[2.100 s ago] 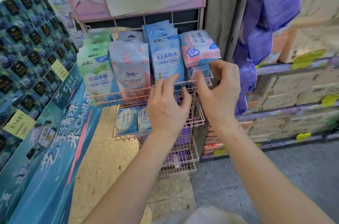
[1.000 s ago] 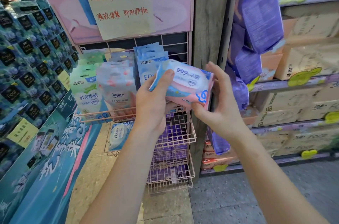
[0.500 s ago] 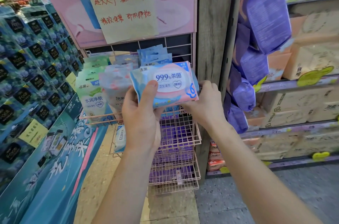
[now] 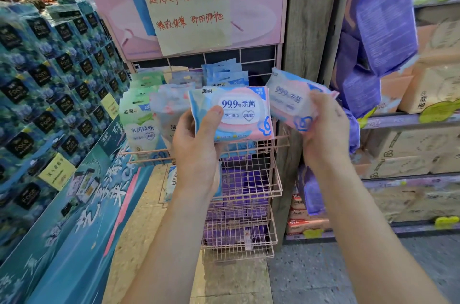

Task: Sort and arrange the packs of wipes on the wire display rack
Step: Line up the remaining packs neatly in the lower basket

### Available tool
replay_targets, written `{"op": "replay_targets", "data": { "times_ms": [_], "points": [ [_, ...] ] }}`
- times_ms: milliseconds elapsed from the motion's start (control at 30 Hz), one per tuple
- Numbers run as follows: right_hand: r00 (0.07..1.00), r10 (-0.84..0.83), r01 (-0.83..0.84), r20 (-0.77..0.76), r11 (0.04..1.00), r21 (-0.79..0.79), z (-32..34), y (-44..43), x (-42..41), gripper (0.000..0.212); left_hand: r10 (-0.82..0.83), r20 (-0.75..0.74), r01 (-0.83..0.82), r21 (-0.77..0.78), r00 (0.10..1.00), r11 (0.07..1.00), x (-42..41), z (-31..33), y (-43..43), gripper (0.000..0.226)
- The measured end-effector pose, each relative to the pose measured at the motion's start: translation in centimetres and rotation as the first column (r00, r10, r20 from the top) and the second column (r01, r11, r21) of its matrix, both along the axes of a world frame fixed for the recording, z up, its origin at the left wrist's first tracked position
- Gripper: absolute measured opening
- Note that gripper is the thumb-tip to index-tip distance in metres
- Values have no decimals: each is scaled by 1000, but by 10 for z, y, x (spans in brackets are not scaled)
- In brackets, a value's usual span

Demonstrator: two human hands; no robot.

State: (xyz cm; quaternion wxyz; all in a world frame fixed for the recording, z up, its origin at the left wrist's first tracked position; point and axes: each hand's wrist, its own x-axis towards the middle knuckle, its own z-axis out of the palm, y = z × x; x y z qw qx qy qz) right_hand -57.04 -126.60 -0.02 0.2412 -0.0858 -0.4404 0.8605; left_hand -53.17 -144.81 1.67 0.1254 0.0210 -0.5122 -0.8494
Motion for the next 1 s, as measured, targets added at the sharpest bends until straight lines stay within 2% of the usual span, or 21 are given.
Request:
{"op": "replay_targets", "data": {
  "times_ms": [100, 167, 267, 333, 467, 567, 700, 767, 867, 1000],
  "points": [
    [991, 132, -131, 3, 988, -83, -2, 22, 11, 31, -2, 14, 2, -13, 1000, 1000, 2, 0, 5, 27],
    [986, 164, -160, 30, 981, -108, -8, 35, 18, 46, -3, 13, 3, -32, 1000, 999, 4, -3, 9, 27],
    [984, 165, -157, 64, 980, -124, -15, 50, 31, 44, -22, 5, 22, -74, 1000, 997, 11, -10, 19, 37],
    [980, 178, -167, 87, 978, -122, -23, 58, 40, 40, -52, 17, 52, -35, 999, 998, 18, -15, 26, 41],
    [947, 260, -242, 187, 964, -112, -44, 76, 57, 44, -119, 81, 113, 75, 990, 991, 39, -33, 33, 25],
    [901, 347, -331, 259, 938, -106, -63, 83, 70, 32, -117, 124, 112, 43, 985, 993, 54, -53, 33, 27],
    [805, 474, -448, 357, 880, -158, -92, 85, 81, 34, -58, 209, 62, -15, 976, 998, 65, -86, 33, 29],
    [751, 526, -484, 399, 850, -210, -105, 82, 82, 38, -36, 277, 28, 35, 960, 999, 65, -99, 29, 20],
    [687, 594, -548, 419, 802, -238, -122, 72, 76, 61, 20, 366, -44, 56, 930, 997, 63, -114, 15, 17],
    [694, 545, -559, 470, 820, -124, -134, 53, 58, 65, 109, 397, -101, -40, 911, 994, 56, -133, -3, 20]
  ]
}}
